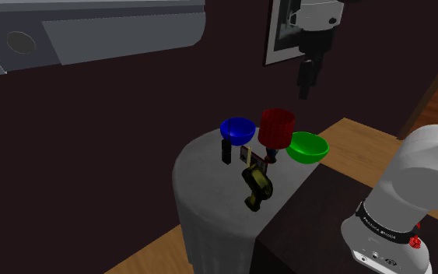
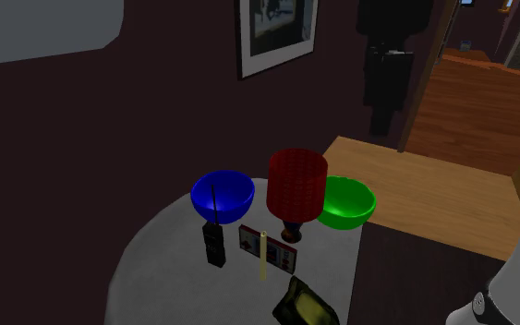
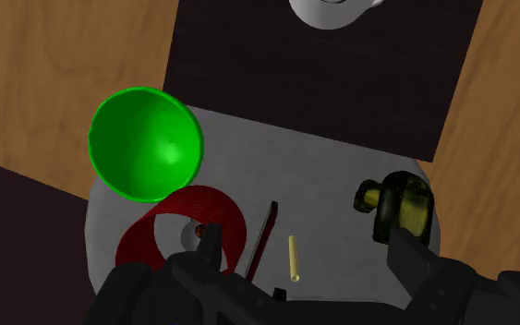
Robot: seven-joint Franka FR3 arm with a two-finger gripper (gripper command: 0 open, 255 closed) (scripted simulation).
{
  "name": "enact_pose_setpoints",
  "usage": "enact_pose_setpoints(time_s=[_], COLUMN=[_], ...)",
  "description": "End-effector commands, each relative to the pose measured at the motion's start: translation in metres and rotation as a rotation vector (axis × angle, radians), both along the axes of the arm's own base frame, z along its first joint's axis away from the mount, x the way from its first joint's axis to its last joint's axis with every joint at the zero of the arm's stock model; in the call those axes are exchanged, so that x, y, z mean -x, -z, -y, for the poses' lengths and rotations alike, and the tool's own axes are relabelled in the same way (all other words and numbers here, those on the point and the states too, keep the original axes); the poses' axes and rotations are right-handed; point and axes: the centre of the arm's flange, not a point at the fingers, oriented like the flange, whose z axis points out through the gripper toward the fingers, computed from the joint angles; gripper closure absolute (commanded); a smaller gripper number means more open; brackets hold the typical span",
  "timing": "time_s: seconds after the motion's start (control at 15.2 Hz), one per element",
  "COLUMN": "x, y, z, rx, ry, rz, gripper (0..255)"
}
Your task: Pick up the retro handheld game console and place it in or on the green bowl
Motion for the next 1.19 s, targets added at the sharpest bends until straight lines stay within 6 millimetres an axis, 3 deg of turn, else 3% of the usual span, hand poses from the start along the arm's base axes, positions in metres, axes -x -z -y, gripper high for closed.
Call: enact_pose_setpoints(time_s=[0.0, 1.12], x=[0.000, -0.087], y=[0.000, 0.203], z=[0.000, 0.015], rx=[0.000, -0.052], ry=[0.000, 0.192], rz=[0.000, 0.048], gripper=[0, 0])
